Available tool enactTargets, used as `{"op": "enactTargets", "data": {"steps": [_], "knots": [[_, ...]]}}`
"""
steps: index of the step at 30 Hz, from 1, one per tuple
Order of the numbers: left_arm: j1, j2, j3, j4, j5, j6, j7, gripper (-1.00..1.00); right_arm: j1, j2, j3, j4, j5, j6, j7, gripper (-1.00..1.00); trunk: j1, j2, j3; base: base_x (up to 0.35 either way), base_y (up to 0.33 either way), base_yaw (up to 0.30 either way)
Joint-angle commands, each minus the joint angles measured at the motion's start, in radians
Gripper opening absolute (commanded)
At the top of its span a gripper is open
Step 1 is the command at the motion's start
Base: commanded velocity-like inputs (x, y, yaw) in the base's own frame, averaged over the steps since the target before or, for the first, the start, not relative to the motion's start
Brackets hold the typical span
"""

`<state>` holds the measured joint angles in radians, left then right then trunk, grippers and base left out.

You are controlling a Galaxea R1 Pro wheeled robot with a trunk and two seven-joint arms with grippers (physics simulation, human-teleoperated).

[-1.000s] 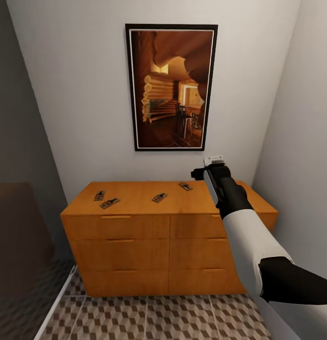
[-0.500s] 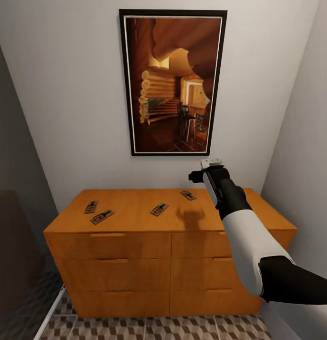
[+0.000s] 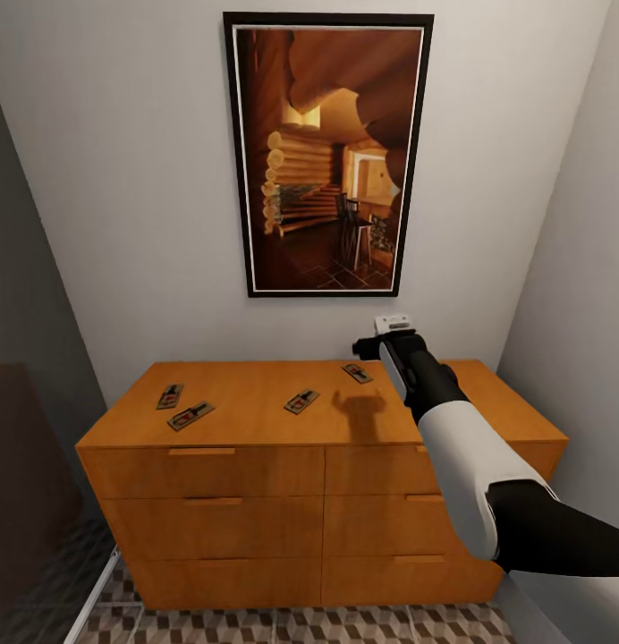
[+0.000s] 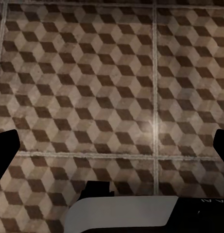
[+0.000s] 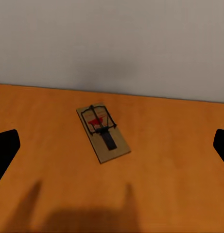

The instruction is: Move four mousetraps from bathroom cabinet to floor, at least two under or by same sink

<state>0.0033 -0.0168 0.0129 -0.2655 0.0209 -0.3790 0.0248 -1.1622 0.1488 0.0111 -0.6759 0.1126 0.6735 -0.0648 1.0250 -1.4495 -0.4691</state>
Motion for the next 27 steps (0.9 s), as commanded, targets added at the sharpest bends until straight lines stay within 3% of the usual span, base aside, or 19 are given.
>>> {"op": "enactTargets", "data": {"steps": [1, 27], "knots": [[0.000, 0.000, 0.001, -0.001, 0.002, -0.001, 0.001, 1.00, -0.001, 0.000, 0.001, 0.003, 0.009, 0.003, 0.002, 1.00, 0.000, -0.001, -0.001, 0.006, 0.000, 0.000], [0.000, 0.000, 0.001, -0.001, 0.002, -0.001, 0.001, 1.00, -0.001, -0.009, -0.002, 0.019, 0.010, -0.011, 0.130, 1.00, 0.000, -0.001, -0.001, 0.001, 0.000, 0.000]]}}
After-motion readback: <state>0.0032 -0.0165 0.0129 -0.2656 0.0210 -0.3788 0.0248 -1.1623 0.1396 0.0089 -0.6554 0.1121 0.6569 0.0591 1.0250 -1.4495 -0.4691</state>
